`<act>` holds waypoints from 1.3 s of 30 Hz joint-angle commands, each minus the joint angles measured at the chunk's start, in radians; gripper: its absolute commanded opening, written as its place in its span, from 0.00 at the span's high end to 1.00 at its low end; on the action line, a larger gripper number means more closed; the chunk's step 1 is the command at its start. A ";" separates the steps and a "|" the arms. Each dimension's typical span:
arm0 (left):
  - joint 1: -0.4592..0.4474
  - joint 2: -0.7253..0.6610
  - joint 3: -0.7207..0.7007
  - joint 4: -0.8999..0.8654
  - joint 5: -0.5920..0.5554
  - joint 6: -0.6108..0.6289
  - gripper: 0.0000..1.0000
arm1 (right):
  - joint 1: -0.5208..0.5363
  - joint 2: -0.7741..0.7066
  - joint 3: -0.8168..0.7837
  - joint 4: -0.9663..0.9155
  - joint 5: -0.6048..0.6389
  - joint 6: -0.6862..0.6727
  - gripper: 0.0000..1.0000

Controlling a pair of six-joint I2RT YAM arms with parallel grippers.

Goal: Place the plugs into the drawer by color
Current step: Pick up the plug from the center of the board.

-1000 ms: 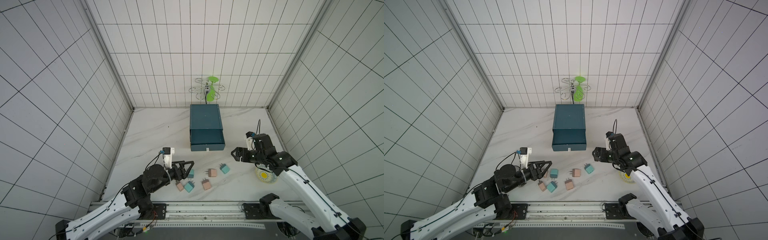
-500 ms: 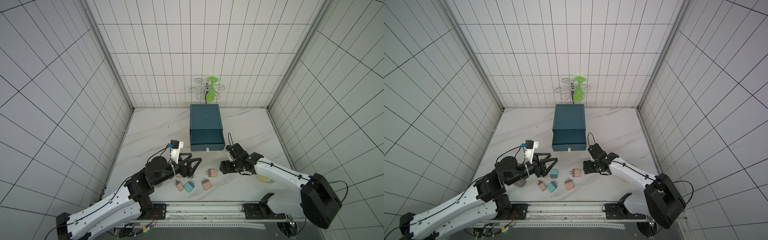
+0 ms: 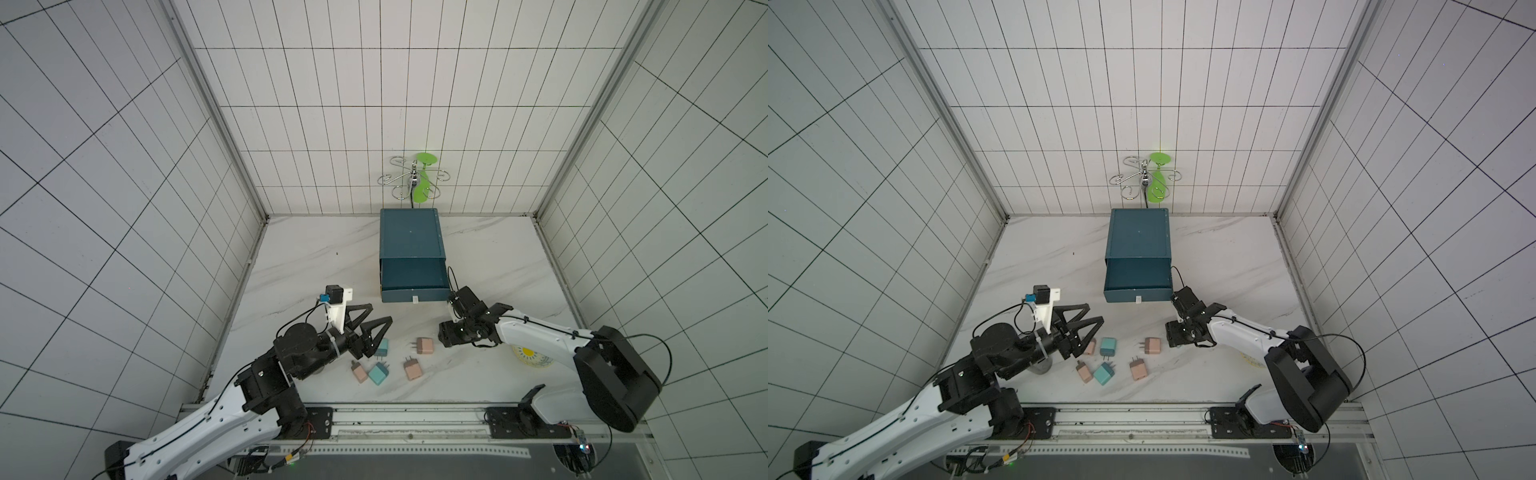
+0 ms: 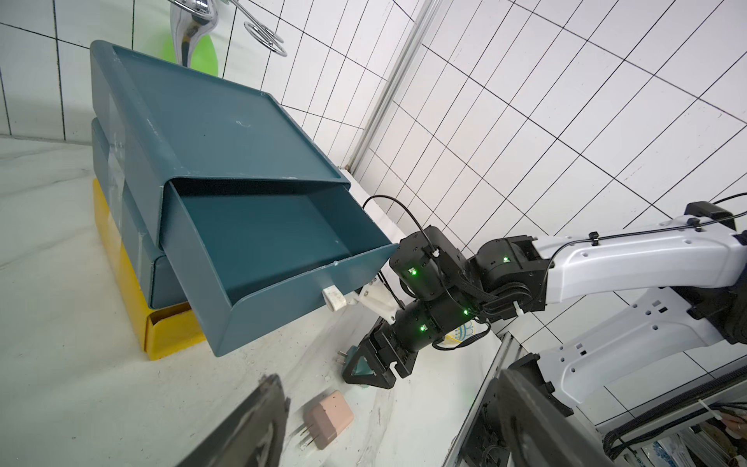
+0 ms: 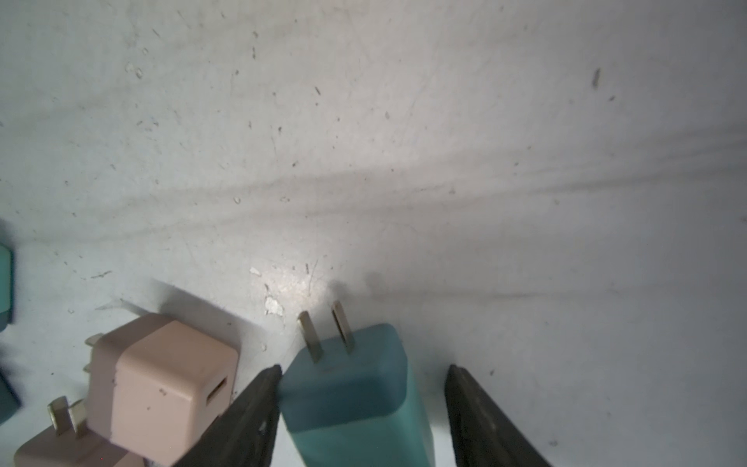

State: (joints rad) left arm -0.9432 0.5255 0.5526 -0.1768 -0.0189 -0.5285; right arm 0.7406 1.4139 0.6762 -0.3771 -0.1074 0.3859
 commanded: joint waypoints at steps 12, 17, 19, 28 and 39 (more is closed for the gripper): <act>0.001 0.015 0.016 -0.042 -0.082 0.031 0.17 | 0.045 -0.005 -0.014 -0.120 0.164 0.085 0.34; 0.001 0.048 0.017 -0.037 -0.071 0.028 0.17 | 0.062 -0.019 -0.032 -0.131 0.204 0.111 0.42; 0.000 0.051 0.018 -0.038 -0.068 0.027 0.17 | 0.062 -0.018 -0.034 -0.122 0.201 0.109 0.47; 0.001 0.049 0.019 -0.042 -0.053 0.022 0.17 | 0.018 -0.200 0.062 -0.234 0.150 0.068 0.70; 0.001 0.084 0.021 0.068 0.198 0.012 0.15 | -0.022 -0.444 0.509 -0.490 0.054 -0.072 0.72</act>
State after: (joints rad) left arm -0.9424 0.5953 0.5533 -0.1822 0.0372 -0.5198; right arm 0.7235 0.9596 1.0721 -0.8036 0.0597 0.3786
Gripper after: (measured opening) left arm 0.845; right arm 0.438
